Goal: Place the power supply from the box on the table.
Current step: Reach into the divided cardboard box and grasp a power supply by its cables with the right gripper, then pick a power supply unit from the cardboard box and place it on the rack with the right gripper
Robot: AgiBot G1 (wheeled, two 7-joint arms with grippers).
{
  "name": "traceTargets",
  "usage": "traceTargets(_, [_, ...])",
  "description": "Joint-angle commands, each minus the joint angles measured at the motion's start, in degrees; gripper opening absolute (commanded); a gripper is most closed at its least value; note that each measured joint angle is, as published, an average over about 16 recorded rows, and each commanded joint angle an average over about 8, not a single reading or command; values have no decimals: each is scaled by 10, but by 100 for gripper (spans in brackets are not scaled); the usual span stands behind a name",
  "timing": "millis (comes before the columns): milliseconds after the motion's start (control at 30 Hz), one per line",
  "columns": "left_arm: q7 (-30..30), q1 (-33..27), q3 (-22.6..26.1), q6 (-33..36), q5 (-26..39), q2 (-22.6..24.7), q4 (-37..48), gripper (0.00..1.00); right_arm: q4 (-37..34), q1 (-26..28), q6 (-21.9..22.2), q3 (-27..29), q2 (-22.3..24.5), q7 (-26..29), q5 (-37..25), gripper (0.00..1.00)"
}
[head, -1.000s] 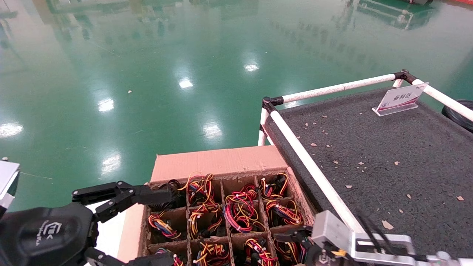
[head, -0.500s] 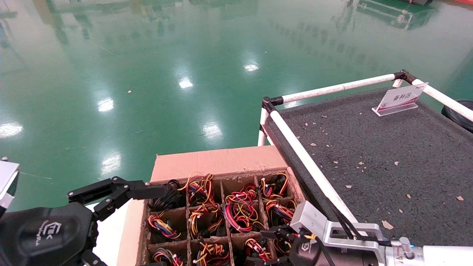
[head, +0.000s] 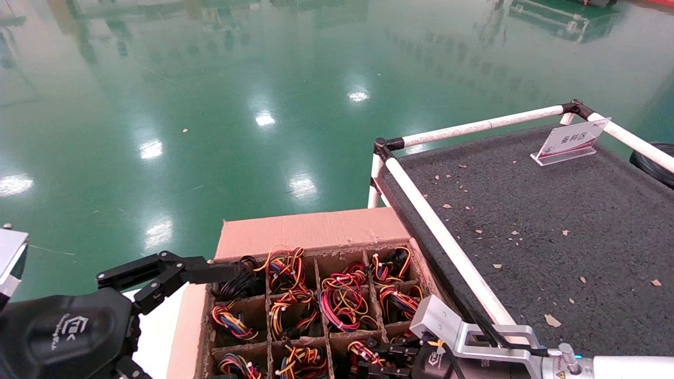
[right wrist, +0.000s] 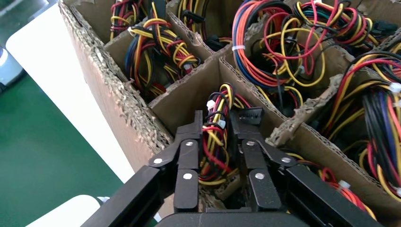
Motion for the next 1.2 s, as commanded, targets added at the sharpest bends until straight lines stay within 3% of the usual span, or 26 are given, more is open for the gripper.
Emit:
traceTargets(33, [0,0,0,0,0,0,0,100,0,0,1,0,-2,4,0,0])
traceTargets(433, [0,0,0,0,0,0,0,100,-1,60,-50,27,16,78,74,0])
traceTargets(767, [0,0,0,0,0,0,0,100,-29,182,-41,69,16,154,111,0])
traceTargets(967, [0,0,0,0,0,0,0,100,-123,286,-18,72,-29,152,82,0])
traceTargets(1200, [0,0,0,0,0,0,0,100,-306,394,15,55,-110,88,27,0])
